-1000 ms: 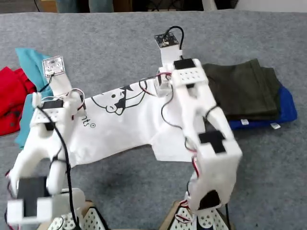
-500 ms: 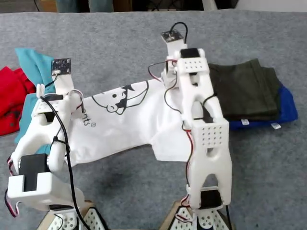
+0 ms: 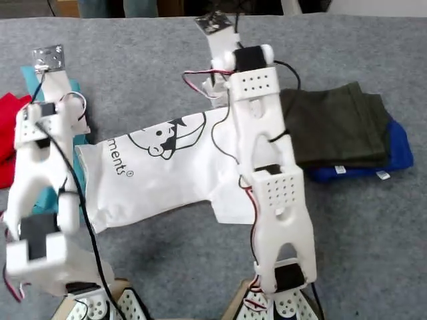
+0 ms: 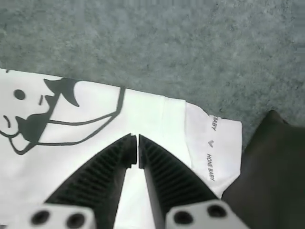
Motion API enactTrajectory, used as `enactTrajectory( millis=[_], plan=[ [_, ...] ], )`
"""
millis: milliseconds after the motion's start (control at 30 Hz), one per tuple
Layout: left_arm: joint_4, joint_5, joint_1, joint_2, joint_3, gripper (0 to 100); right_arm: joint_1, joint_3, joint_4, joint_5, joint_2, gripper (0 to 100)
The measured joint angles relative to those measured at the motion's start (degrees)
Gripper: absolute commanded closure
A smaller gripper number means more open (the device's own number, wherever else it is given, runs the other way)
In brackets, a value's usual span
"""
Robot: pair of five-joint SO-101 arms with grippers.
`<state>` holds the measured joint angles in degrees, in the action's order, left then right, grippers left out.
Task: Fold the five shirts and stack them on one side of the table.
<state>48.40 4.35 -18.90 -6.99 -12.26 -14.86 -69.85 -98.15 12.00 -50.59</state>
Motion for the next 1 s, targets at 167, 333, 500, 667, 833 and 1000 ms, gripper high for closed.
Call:
enactTrajectory(
  millis=[167, 333, 500, 667, 833, 1000],
  plan=[
    [13.89, 4.31, -3.6, -17.14, 15.12, 97, 0.18, 0.0, -0.88, 0.0, 0.0, 98.5],
    [25.67, 3.08, -12.66, -30.77, 36.75, 97, 2.55, 0.0, -2.11, 2.73, 0.0, 98.5],
    [30.86, 2.81, -20.22, -41.14, 55.56, 97, 4.75, 0.0, -2.29, 4.84, 0.0, 98.5],
    [38.51, 2.81, -20.84, -46.68, 69.19, 97, 5.1, 0.0, -2.37, 5.19, 0.0, 98.5],
    [49.93, 2.64, -18.2, -47.21, 81.76, 97, 5.19, 0.0, -2.37, 5.19, 0.0, 98.5],
    [51.96, 2.64, -16.26, -42.55, 84.31, 97, 5.54, 0.7, -2.37, 5.19, 0.0, 98.5]
  ],
)
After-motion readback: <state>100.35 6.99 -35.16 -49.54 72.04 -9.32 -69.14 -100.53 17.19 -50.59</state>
